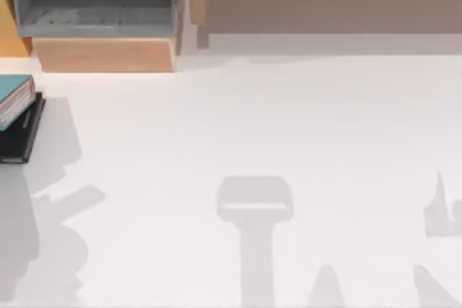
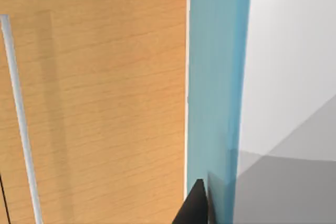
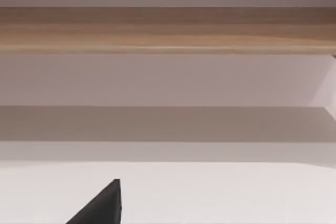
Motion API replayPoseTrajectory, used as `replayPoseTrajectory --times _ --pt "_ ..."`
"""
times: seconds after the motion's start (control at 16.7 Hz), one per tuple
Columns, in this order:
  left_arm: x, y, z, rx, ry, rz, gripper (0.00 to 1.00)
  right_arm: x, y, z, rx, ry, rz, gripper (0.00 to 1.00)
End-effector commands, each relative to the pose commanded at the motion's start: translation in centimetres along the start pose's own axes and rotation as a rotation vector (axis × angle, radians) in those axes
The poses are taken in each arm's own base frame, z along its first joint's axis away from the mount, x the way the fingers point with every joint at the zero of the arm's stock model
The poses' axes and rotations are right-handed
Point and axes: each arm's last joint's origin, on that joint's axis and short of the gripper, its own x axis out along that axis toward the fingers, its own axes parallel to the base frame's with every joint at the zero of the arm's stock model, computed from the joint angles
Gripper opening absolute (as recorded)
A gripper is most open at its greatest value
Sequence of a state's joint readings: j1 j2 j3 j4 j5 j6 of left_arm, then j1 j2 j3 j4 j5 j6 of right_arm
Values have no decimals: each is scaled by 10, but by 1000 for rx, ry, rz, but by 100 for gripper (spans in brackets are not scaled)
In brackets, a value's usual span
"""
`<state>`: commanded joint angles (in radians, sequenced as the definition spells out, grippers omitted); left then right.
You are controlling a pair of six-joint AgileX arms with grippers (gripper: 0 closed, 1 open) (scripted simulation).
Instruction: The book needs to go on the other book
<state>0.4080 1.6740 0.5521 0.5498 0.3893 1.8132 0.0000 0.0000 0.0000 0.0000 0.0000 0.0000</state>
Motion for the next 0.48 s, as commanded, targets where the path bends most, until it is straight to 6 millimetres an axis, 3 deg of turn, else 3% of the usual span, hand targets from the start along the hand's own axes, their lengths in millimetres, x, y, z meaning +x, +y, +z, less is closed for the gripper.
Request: replayPoseTrajectory --times 0.48 --pt "0 0 0 0 0 0 60 0 0 0 0 0 0 100"
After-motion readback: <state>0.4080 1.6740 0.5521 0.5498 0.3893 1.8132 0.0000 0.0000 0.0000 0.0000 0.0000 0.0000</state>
